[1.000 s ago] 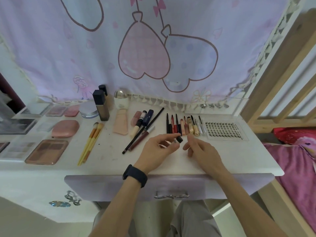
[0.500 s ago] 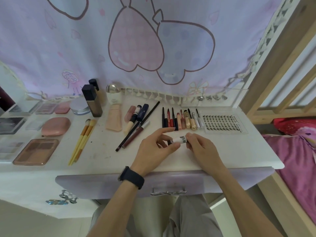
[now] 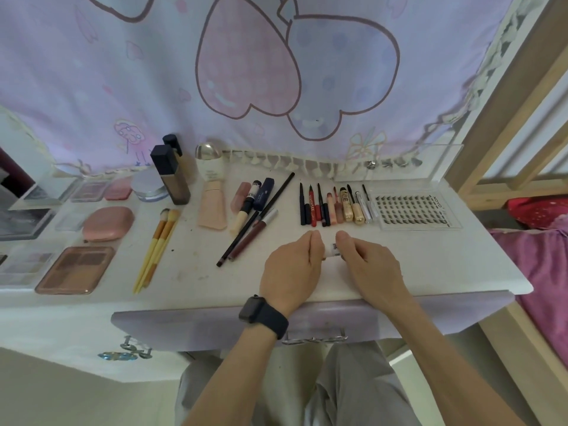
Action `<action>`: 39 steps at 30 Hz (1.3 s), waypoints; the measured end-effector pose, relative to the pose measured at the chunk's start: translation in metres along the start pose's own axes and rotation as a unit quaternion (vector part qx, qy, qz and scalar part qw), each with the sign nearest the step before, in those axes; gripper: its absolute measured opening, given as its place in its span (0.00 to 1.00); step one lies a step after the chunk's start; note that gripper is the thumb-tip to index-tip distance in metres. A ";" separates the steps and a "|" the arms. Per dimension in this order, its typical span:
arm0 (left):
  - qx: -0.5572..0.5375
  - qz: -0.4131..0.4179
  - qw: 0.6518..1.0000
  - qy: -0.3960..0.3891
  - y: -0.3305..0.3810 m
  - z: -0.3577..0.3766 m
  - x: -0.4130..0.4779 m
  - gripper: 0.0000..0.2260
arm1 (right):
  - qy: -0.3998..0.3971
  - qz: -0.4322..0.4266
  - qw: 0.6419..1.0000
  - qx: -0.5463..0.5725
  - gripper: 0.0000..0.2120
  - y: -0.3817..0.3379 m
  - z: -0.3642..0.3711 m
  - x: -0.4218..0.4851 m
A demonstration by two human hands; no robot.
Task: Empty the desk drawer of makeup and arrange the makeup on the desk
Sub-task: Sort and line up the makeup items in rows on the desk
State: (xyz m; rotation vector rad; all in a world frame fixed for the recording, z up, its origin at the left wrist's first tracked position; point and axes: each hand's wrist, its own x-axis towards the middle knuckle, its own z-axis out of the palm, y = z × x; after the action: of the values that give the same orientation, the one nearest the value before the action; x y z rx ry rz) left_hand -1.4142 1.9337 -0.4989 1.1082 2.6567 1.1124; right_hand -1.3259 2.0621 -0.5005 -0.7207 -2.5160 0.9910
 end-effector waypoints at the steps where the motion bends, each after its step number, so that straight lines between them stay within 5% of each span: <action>1: 0.015 -0.007 1.000 0.001 -0.001 0.001 0.001 0.14 | -0.003 -0.011 1.000 -0.004 0.30 0.000 0.000 -0.001; 9: -0.006 -0.066 0.997 0.025 0.002 0.000 0.005 0.23 | -0.044 -0.024 0.996 0.067 0.19 0.003 -0.007 -0.005; 13: -0.010 -0.066 0.997 0.028 0.001 0.001 0.004 0.23 | -0.035 -0.003 0.997 0.065 0.30 0.000 -0.005 -0.004; 17: 0.013 -0.052 0.998 0.033 0.000 0.002 0.005 0.22 | -0.046 -0.015 0.995 0.091 0.14 0.000 -0.007 -0.004; 20: 0.004 -0.055 0.998 0.033 0.000 0.003 0.006 0.22 | -0.052 -0.026 0.985 0.161 0.15 0.002 -0.015 -0.003; 24: -0.007 -0.055 0.998 0.044 0.000 0.003 0.004 0.22 | -0.058 -0.016 0.990 0.128 0.17 -0.002 -0.012 -0.004; 28: 0.017 -0.048 0.998 0.037 -0.001 0.005 0.004 0.21 | -0.060 -0.020 0.989 0.136 0.07 0.001 -0.011 -0.003; 36: 0.006 -0.056 0.997 0.046 0.001 0.005 0.004 0.21 | -0.054 -0.022 0.990 0.131 0.11 0.001 -0.012 -0.004; 39: 0.014 -0.054 0.997 0.047 0.000 0.005 0.004 0.21 | -0.064 -0.032 0.987 0.146 0.03 0.004 -0.013 -0.003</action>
State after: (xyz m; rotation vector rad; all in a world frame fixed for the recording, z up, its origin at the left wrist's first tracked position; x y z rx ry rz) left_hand -1.4152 1.9392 -0.5018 0.9255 2.7744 1.1362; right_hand -1.3154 2.0698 -0.4947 -0.5003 -2.4065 1.3845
